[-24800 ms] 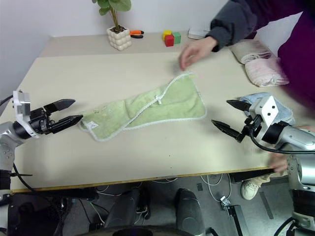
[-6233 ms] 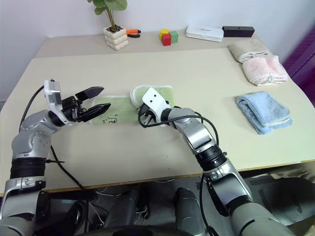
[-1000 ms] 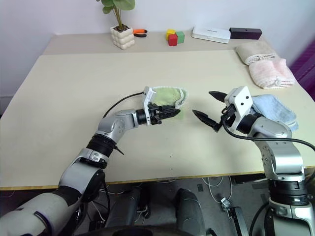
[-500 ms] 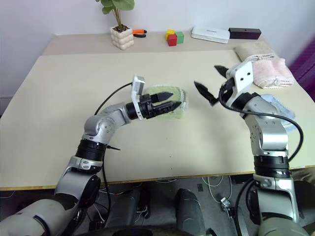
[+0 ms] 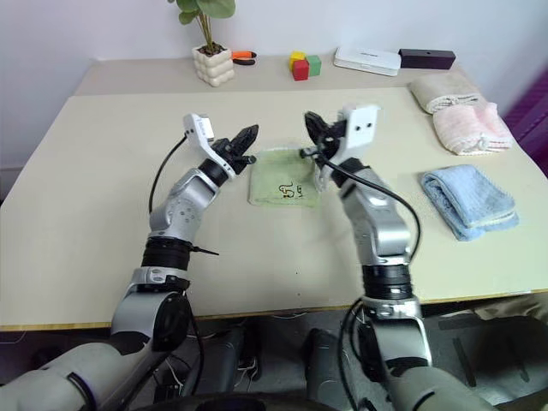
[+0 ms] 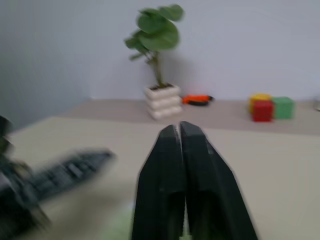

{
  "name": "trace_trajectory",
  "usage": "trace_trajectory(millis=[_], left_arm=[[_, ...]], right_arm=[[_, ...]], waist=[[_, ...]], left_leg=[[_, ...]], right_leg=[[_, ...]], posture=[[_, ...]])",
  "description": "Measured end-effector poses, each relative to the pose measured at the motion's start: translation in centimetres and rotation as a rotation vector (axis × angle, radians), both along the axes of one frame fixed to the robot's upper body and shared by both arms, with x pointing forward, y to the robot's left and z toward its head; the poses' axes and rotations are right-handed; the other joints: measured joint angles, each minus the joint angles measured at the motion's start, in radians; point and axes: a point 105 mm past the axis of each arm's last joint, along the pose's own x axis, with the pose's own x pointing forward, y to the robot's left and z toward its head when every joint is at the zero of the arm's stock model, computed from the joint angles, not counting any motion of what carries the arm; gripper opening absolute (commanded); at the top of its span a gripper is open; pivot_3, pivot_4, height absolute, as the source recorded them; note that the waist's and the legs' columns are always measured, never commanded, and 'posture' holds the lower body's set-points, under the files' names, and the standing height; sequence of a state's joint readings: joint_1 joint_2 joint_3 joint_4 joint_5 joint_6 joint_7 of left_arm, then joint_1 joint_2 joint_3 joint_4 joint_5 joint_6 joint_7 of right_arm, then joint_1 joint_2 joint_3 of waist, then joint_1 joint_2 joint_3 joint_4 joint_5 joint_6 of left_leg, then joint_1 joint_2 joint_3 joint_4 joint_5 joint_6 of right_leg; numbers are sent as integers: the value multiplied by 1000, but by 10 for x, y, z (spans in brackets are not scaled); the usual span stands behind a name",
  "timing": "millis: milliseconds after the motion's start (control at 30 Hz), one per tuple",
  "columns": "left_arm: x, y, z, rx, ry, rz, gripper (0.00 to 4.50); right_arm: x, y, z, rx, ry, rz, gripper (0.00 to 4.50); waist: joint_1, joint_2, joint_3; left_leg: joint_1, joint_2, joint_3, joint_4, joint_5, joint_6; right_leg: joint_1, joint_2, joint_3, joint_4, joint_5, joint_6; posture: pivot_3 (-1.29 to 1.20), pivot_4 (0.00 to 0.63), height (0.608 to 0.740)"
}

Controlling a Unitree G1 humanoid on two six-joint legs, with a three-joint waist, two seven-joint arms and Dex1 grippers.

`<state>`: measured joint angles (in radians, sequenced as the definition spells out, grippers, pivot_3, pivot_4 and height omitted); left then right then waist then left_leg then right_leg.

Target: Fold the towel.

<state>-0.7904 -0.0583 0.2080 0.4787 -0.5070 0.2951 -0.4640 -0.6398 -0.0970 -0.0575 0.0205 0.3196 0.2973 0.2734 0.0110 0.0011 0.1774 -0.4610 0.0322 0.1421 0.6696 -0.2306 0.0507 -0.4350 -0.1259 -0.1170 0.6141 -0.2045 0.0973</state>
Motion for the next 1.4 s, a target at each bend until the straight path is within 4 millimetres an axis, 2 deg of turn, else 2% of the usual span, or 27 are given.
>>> trace_trajectory(millis=[100, 233, 367, 533, 700, 1100, 1133, 1167, 1233, 1300, 1400], left_arm=[[3, -9, -10, 48, 28, 17, 74], [10, -11, -27, 125, 71, 59, 74], [12, -10, -39, 156, 100, 79, 74], [13, -8, -42, 180, 97, 85, 74], [13, -3, -49, 206, 107, 97, 74], [9, 27, -59, 234, 100, 117, 74], [9, 29, -60, 232, 101, 114, 0], [8, 29, -59, 224, 102, 107, 0], [5, 31, -54, 199, 94, 78, 534], [3, 33, -44, 155, 77, 53, 1281], [1, 36, -29, 142, 32, 52, 2745]], right_arm=[[8, 8, -7, -6, 26, -33, 20], [20, 13, -45, -58, 133, -85, 20], [29, 3, -77, -85, 229, -176, 20], [32, -14, -102, -79, 297, -250, 20], [32, -22, -106, -101, 291, -284, 20], [29, -39, -117, -108, 314, -311, 20], [29, -40, -117, -104, 315, -308, 557], [29, -41, -117, -94, 318, -304, 869], [29, -41, -116, -69, 320, -288, 1780], [29, -44, -114, -67, 315, -291, 2714], [30, -54, -110, -71, 298, -335, 4222]], waist=[[-3, 0, 0], [-10, 0, 0], [-19, 0, 0], [-26, 0, 0], [-27, 0, 0], [-28, 0, 0], [-28, 0, 0], [-28, 0, 0], [-28, 0, 0], [-28, 0, 0], [-27, 0, 0]], left_leg=[[1, 0, 0, 0, 0, 0], [1, 0, 0, -1, 0, -1], [0, 0, 0, -1, 0, -1], [1, 0, 0, -1, 1, -1], [1, 1, 0, -1, 1, -1], [1, 1, 0, -1, 1, -1], [1, 1, 0, -1, 1, -1], [1, 1, 0, -1, 1, -1], [1, 1, 0, -1, 1, -1], [1, 1, 0, -1, 1, -2], [1, 1, 0, -1, 1, -2]], right_leg=[[1, 1, 0, 0, 0, 0], [0, 2, 0, 0, 0, 0], [0, 2, 0, -1, 0, 0], [0, 2, 0, 0, 0, 0], [0, 2, 0, 0, 0, 0], [0, 2, 0, 0, 0, 0], [0, 2, 0, 0, 0, 0], [0, 2, 0, 0, 0, 0], [0, 2, 0, 0, 0, 0], [0, 2, 0, 0, 0, 0], [0, 2, 0, 0, 0, 0]], posture=[[0, 150, 740], [0, 150, 740], [0, 150, 740], [0, 150, 740], [0, 150, 740], [0, 150, 740], [0, 150, 740], [0, 150, 740], [0, 150, 740], [0, 150, 740], [0, 150, 740]])
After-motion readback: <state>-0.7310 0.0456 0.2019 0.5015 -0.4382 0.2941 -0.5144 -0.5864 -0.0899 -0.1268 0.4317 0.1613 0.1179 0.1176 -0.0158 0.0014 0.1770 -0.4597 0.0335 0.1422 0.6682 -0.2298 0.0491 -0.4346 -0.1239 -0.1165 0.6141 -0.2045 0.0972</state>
